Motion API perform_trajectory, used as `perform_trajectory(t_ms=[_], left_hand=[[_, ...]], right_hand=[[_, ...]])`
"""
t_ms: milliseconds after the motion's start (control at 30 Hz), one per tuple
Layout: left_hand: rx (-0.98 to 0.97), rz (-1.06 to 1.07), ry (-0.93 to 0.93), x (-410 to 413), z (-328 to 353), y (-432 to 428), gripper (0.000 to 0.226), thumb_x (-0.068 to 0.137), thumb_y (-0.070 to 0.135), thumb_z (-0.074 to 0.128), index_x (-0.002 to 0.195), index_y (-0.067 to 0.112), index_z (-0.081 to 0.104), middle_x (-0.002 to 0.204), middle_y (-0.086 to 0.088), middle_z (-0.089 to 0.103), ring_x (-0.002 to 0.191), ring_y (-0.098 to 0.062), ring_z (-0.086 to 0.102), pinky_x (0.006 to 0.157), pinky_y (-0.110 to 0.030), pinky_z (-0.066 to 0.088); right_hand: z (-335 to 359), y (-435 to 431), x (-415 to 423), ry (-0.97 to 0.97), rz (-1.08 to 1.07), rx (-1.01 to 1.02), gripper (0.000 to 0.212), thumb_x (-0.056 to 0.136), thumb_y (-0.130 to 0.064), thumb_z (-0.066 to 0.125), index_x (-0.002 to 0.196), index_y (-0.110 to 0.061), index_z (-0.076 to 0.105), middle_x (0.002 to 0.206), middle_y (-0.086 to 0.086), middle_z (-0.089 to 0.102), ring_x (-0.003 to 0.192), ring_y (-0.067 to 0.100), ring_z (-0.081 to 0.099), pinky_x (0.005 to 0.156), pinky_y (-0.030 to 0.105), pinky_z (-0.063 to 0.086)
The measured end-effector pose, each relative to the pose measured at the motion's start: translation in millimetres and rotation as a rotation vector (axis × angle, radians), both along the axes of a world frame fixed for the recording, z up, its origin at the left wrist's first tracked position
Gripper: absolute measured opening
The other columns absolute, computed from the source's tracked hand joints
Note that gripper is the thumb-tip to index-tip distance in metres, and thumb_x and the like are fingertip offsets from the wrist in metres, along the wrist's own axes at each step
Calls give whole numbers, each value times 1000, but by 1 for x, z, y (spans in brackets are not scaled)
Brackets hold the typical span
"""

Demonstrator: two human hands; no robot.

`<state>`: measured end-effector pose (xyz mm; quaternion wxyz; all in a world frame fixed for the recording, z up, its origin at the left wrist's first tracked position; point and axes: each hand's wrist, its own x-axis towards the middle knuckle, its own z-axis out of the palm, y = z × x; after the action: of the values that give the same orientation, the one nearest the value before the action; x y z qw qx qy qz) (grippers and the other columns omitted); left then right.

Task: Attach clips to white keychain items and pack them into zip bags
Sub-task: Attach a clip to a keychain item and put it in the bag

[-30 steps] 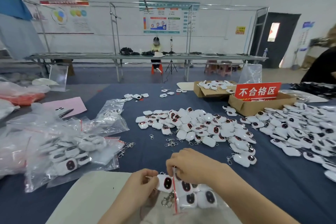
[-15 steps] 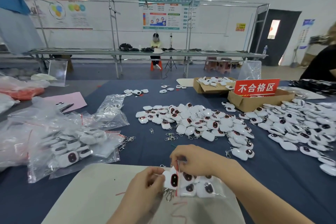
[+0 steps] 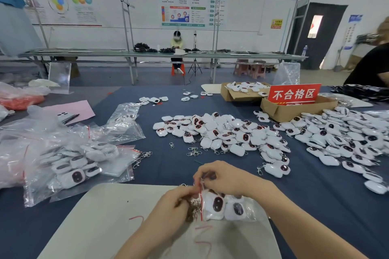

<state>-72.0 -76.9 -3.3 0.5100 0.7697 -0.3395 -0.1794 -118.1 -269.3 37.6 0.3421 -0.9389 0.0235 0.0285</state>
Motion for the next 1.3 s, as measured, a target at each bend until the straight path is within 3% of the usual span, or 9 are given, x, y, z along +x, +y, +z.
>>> perform_trajectory(t_ms=[67,200,400,500,633,733,800,1033,1300], left_hand=[[-82,72,95,5,-4,2,57,86,-25,29,99,13,69,96,-8,73,89,-20,63,88,-34,51],[-126,170,-2,11,-11,9,39,94,-15,40,99,16,64,91,6,77,88,-12,68,83,-23,51],[-158,176,-125,8,-19,8,35,101,-1,46,99,28,66,96,20,73,84,-9,65,71,-13,47],[-186,235,-122,19,-18,1,37,100,-1,47,98,30,66,96,20,71,86,-2,65,72,-8,45],[-175,289,-112,39,-17,-13,33,99,-2,50,102,26,66,104,9,70,89,8,61,76,-3,41],[-98,266,-221,53,-18,-24,31,99,2,51,108,28,64,109,12,63,90,5,57,76,-7,40],[-31,246,-292,63,-19,-34,30,99,6,51,111,31,62,112,14,57,100,-6,55,84,-20,42],[144,220,-322,94,-15,-72,26,101,26,53,125,28,61,123,6,59,116,-19,53,107,-46,41],[286,193,-589,122,-23,-115,53,98,56,50,144,31,48,135,1,54,125,-24,49,104,-41,34]], right_hand=[[0,-4,-1,-46,-45,68,48,85,-9,46,93,-50,70,102,-21,73,92,9,69,83,30,56],[-5,-22,-4,-154,-233,149,70,87,5,35,92,-56,69,103,-32,68,94,-3,66,76,17,52],[-25,-42,-4,-166,-382,281,64,91,10,33,95,-41,72,98,-18,73,89,5,68,78,21,50],[-30,-47,-1,-222,-462,328,56,94,7,37,99,-38,69,102,-16,71,91,0,64,74,12,47],[-31,-53,6,-317,-557,175,48,94,1,40,108,-38,66,109,-24,60,100,-4,56,80,5,38],[-35,-61,18,-279,-564,-116,44,95,-5,46,129,-26,63,134,-2,52,125,20,47,106,30,40],[-37,-64,27,-191,-579,-253,47,96,-12,48,142,-22,52,153,9,39,139,29,36,114,46,32],[-50,-67,45,-215,-649,-340,45,99,-19,48,144,-23,50,155,6,37,144,27,30,118,44,24],[-60,-74,54,-275,-690,-336,40,98,-25,52,138,-27,55,149,1,40,139,23,31,115,40,21]])
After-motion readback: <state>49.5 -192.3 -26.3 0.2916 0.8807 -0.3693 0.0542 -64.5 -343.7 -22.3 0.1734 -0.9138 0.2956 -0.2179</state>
